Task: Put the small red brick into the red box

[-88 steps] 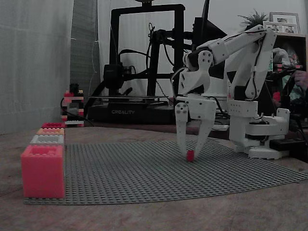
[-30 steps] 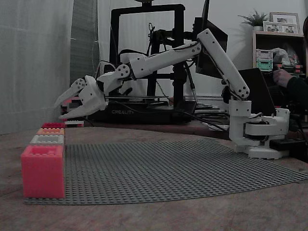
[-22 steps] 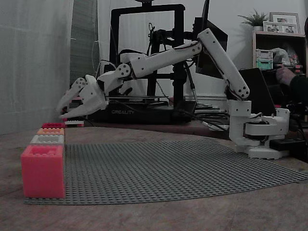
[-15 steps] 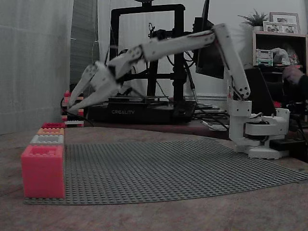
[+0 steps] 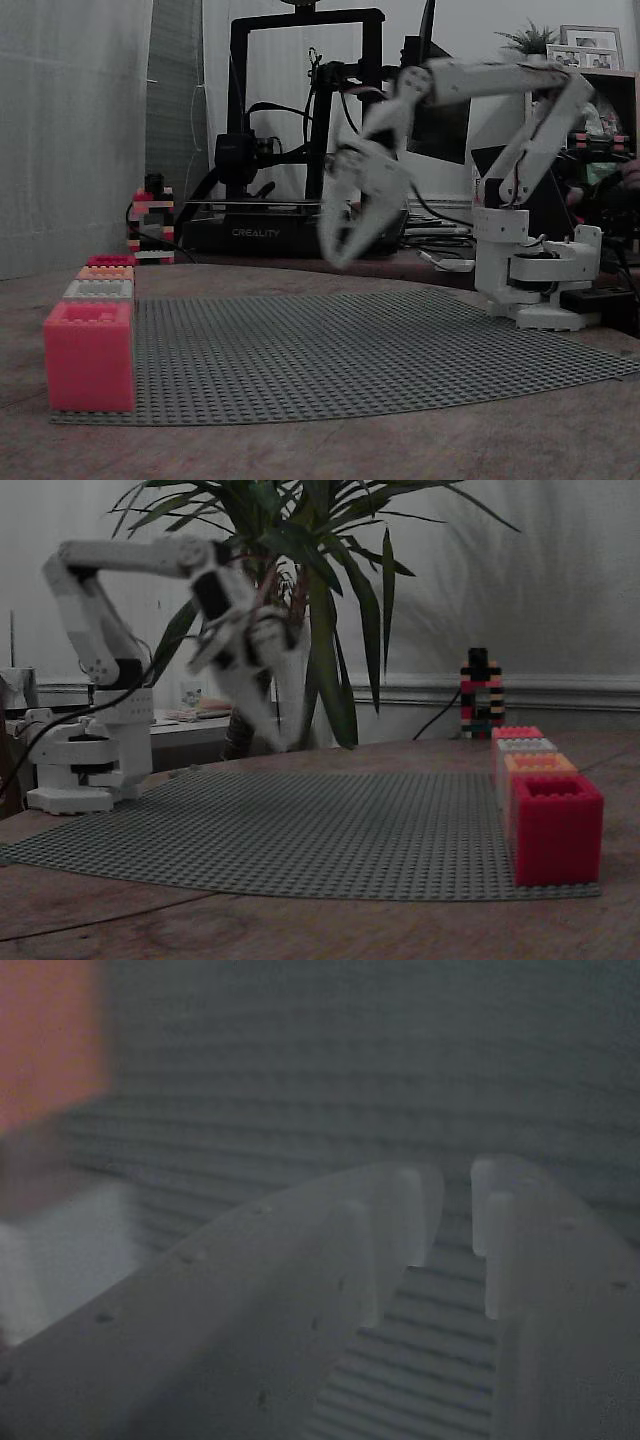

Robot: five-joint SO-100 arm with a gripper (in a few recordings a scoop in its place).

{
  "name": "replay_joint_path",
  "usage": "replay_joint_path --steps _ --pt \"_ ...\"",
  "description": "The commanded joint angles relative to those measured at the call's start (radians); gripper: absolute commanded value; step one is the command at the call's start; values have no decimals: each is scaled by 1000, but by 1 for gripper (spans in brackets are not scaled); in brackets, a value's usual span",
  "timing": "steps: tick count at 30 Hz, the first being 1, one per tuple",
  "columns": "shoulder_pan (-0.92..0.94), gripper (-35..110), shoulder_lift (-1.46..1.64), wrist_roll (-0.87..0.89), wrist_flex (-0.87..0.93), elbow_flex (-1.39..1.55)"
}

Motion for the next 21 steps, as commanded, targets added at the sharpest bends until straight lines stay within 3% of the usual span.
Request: replay_joint_path --steps 1,21 --pt "-52 0 230 25 84 133" --pt "-115 0 899 129 273 482"
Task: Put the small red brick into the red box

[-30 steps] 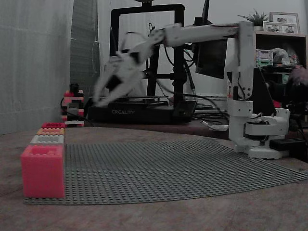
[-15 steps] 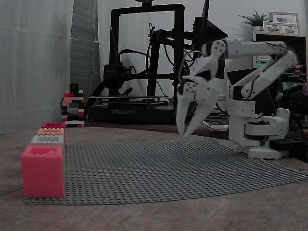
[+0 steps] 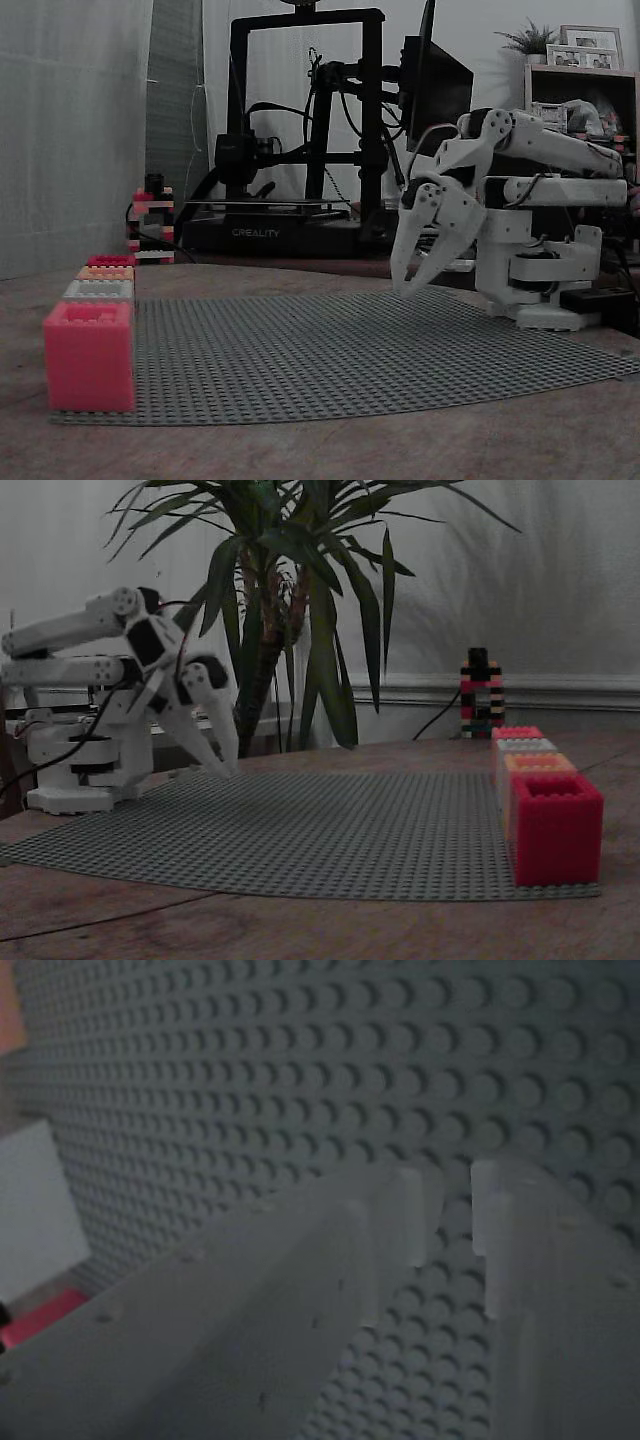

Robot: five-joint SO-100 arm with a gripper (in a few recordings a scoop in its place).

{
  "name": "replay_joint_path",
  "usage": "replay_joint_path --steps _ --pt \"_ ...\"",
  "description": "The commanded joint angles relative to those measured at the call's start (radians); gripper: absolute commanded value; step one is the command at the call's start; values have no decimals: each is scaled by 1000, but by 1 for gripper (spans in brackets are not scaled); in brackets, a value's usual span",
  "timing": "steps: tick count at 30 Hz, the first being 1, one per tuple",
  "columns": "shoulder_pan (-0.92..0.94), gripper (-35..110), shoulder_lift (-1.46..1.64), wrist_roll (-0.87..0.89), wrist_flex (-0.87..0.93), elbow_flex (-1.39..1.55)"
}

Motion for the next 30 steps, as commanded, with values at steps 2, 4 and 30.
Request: replay_joint_path --steps 2,4,30 --pt "-26 0 84 20 40 -3" --pt "-26 0 107 34 49 2" --pt "-28 0 120 60 51 5"
